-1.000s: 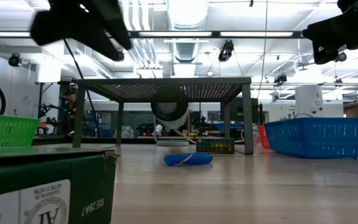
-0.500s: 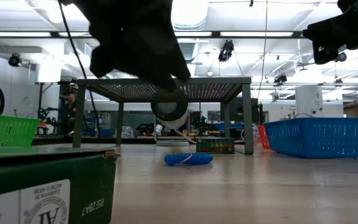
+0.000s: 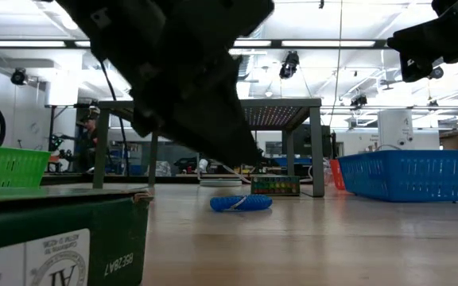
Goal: Pick & Place Office Desk Supplies
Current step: Put the blue spring keychain into the green bin
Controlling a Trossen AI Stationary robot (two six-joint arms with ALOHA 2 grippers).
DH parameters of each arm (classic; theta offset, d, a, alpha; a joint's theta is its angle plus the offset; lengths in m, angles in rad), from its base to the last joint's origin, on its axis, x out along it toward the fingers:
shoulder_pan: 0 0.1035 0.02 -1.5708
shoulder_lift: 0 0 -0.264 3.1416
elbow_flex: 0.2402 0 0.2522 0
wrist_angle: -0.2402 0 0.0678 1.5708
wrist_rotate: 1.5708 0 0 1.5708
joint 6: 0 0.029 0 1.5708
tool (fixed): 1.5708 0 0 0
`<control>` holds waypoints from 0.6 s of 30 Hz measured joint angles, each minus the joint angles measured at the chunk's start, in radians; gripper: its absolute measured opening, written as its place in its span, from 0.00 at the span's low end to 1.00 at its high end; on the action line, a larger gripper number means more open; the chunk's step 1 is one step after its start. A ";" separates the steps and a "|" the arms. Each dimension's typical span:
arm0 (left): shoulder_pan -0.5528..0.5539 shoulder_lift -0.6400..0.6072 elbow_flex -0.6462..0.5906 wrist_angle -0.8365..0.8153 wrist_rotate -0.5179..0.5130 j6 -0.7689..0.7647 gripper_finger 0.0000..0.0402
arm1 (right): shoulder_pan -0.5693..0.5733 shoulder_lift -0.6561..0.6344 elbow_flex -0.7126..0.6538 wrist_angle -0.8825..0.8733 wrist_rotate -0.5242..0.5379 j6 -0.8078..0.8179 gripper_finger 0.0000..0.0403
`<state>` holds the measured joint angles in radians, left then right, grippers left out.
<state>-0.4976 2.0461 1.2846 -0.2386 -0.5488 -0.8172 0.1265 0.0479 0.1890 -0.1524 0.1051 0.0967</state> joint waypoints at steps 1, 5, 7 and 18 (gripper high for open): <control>0.000 0.006 0.000 0.002 0.000 0.001 0.35 | 0.000 0.000 0.000 0.000 0.000 0.000 0.16; 0.000 0.028 0.000 0.024 0.000 0.013 0.35 | 0.000 0.000 0.000 0.000 0.000 0.000 0.16; 0.002 0.036 0.000 0.030 0.001 0.014 0.35 | 0.000 0.000 0.000 0.000 0.000 0.000 0.16; 0.037 0.036 -0.015 0.043 0.036 0.009 0.35 | 0.000 0.000 0.000 0.000 0.000 0.000 0.16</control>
<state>-0.4605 2.0823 1.2698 -0.1961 -0.5132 -0.8084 0.1265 0.0479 0.1890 -0.1524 0.1051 0.0967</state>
